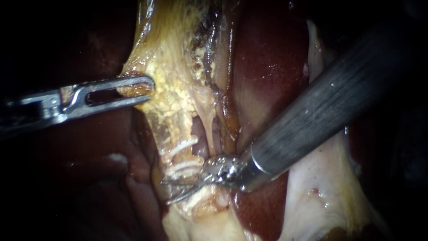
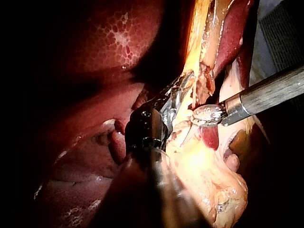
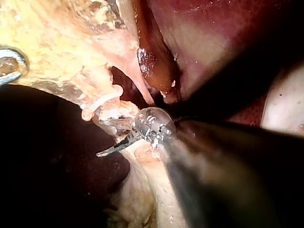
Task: Go to the cutting position left tube
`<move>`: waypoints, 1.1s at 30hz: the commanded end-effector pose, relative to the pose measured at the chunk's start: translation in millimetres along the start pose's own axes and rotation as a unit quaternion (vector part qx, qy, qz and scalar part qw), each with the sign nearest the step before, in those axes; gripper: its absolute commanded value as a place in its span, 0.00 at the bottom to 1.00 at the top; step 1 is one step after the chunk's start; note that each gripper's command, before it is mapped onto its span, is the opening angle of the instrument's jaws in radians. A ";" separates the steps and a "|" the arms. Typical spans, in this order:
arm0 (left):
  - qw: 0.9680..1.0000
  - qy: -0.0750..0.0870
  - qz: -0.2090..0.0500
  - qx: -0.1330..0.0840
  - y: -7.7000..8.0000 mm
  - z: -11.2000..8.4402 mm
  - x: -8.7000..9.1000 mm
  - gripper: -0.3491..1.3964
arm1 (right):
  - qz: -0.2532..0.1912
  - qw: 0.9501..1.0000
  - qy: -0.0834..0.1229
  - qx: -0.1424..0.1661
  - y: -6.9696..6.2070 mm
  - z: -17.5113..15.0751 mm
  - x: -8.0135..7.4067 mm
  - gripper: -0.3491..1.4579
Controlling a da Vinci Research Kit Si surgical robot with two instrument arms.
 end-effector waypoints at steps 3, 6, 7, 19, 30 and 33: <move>1.000 0.000 0.000 0.000 0.0 0.0 0.0 0.00 | 0.000 1.000 0.000 0.000 -0.1 0.0 0.0 0.79; 1.000 0.000 0.000 0.000 0.0 0.0 0.0 0.00 | 0.000 1.000 0.000 0.001 -0.2 -0.1 0.0 0.79; 1.000 0.000 0.000 0.000 0.0 0.0 0.0 0.00 | 0.000 1.000 0.000 0.001 -0.3 -0.1 0.0 0.79; 1.000 0.003 0.000 0.003 0.5 -1.1 -0.4 0.00 | 0.007 1.000 0.011 0.007 -4.6 -5.3 2.0 0.81; 1.000 0.001 -0.001 0.006 0.6 -2.1 -1.0 0.00 | 0.018 0.999 0.028 -0.004 -6.7 -9.7 3.8 0.81; 1.000 0.001 -0.001 0.005 0.4 -2.1 -0.9 0.00 | 0.018 0.999 0.026 -0.007 -6.3 -9.9 3.8 0.79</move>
